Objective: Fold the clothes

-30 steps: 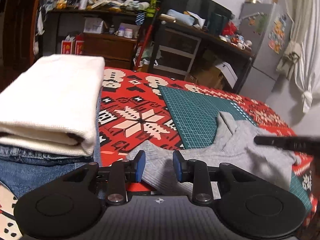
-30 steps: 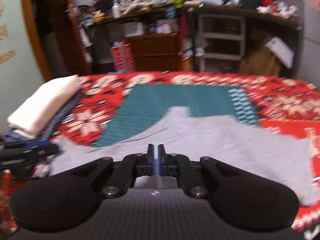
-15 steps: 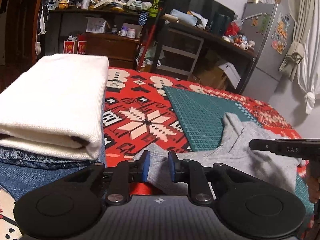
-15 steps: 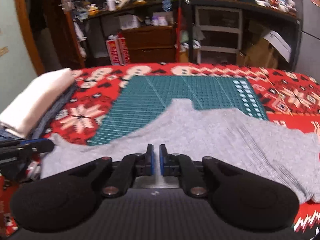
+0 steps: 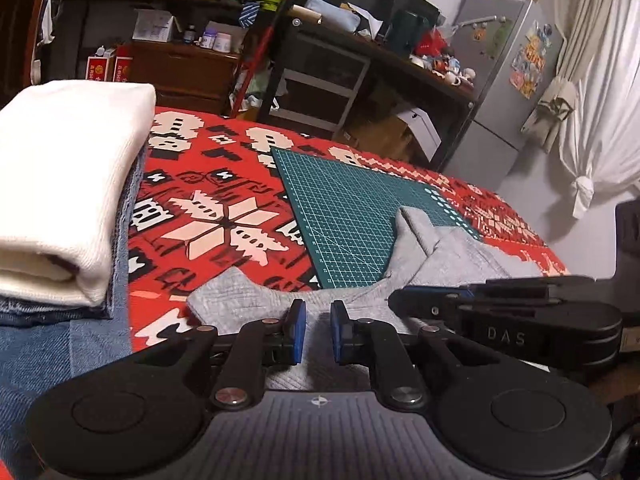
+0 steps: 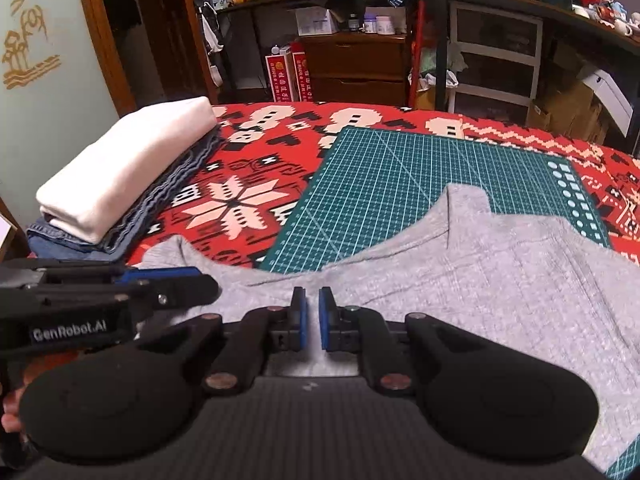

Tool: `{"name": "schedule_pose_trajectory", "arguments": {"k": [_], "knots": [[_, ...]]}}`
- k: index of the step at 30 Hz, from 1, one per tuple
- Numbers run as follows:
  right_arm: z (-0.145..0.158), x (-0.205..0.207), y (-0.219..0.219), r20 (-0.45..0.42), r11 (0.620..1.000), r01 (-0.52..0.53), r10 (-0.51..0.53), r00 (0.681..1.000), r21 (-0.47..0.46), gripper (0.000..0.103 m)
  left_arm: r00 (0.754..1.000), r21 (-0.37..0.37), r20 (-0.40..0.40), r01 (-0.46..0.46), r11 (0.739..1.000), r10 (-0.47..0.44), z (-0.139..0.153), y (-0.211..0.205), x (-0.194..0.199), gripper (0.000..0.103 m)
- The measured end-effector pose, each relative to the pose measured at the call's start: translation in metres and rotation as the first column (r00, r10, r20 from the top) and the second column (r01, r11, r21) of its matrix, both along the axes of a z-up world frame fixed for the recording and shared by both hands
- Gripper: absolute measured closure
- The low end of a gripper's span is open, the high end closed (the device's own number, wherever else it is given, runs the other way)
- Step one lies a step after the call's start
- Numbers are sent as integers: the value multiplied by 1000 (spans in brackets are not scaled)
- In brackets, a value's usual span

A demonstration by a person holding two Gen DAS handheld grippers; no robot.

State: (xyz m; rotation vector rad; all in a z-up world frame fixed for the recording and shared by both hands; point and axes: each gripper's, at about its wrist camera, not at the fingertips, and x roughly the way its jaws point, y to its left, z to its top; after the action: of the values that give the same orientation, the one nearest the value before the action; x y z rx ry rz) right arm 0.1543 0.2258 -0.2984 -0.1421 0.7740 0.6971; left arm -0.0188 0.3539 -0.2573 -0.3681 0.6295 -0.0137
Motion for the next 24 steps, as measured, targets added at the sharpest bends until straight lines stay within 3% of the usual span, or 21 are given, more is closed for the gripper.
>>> {"name": "schedule_pose_trajectory", "arguments": {"k": [6,11,18,24], "knots": [[12,10,-11,18,999,51,-52,999,16,89,1000,23,8,-4,1000,4,1,-1,1,90],[30,12,-49,40,994,109,-110,993,18,83,998,-15,63,17,1000,-16,12,0,-2,90],[13,1,-81,14,992,124,-124,992,-24,82,998,-16,30,50,999,-49,10,-15,12,90],[7,1,-73,28,992,124,-123,992,-20,82,995,-2,16,102,995,-102,8,-30,24,90]]}}
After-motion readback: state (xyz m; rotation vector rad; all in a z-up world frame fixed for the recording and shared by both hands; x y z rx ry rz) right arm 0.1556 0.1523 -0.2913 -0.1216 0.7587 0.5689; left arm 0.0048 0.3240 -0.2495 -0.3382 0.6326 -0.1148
